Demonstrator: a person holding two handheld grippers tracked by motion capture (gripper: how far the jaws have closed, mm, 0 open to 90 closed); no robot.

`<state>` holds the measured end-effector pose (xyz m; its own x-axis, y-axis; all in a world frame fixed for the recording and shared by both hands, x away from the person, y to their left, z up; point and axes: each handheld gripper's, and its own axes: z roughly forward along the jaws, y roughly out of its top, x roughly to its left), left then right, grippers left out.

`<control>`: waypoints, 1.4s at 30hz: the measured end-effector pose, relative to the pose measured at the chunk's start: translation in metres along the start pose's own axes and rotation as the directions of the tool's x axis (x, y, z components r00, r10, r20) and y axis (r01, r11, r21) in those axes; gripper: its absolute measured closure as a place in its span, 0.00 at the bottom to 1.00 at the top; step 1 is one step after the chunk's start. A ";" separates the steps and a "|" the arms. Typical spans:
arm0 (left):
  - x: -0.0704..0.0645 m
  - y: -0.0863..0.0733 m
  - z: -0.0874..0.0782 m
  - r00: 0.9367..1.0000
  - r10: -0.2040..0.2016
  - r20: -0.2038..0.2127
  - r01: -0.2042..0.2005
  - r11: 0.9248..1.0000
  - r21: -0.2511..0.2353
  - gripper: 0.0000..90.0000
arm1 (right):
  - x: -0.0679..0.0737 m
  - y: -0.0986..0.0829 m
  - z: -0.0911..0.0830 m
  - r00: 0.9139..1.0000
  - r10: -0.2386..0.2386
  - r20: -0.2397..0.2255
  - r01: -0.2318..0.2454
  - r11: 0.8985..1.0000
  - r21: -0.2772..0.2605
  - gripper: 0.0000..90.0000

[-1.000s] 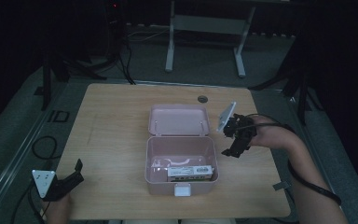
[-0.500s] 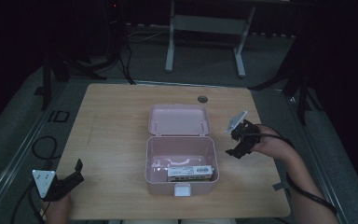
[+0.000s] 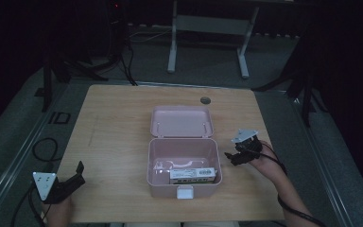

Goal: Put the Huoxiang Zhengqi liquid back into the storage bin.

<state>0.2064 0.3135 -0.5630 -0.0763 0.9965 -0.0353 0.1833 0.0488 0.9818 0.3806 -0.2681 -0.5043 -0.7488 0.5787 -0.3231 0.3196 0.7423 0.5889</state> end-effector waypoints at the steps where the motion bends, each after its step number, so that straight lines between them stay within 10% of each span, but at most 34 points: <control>1: 0.000 0.000 0.000 1.000 0.000 0.000 0.000 1.000 0.000 0.03 | -0.001 -0.004 0.000 1.000 0.025 0.015 -0.025 0.999 -0.029 0.14; 8: 0.000 0.000 0.000 1.000 0.001 0.000 -0.001 1.000 0.001 0.03 | -0.007 -0.030 -0.002 0.970 0.184 0.158 -0.155 0.972 -0.179 0.14; 15: -0.001 0.000 0.000 1.000 0.005 0.001 -0.005 1.000 0.003 0.03 | -0.014 -0.051 0.000 0.936 0.297 0.189 -0.256 0.942 -0.215 0.14; 25: -0.001 0.000 0.000 1.000 0.006 0.000 -0.006 1.000 0.003 0.03 | -0.029 -0.078 -0.008 0.845 0.489 0.216 -0.415 0.854 -0.313 0.14; 30: -0.001 0.000 0.000 1.000 0.008 0.001 -0.008 1.000 0.004 0.03 | -0.034 -0.088 -0.010 0.814 0.556 0.168 -0.479 0.807 -0.345 0.14; 39: -0.001 0.000 0.000 1.000 0.011 0.001 -0.012 1.000 0.006 0.03 | -0.038 -0.101 -0.008 0.778 0.619 0.104 -0.552 0.753 -0.358 0.14; 42: -0.001 0.000 0.000 1.000 0.013 0.001 -0.013 1.000 0.007 0.03 | -0.040 -0.105 -0.009 0.750 0.657 0.080 -0.586 0.715 -0.382 0.14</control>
<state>0.2068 0.3126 -0.5631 -0.0727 0.9971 -0.0230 0.1908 0.0366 0.9809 0.3715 -0.3725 -0.5469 -0.3050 0.9485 0.0850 0.4454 0.0632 0.8931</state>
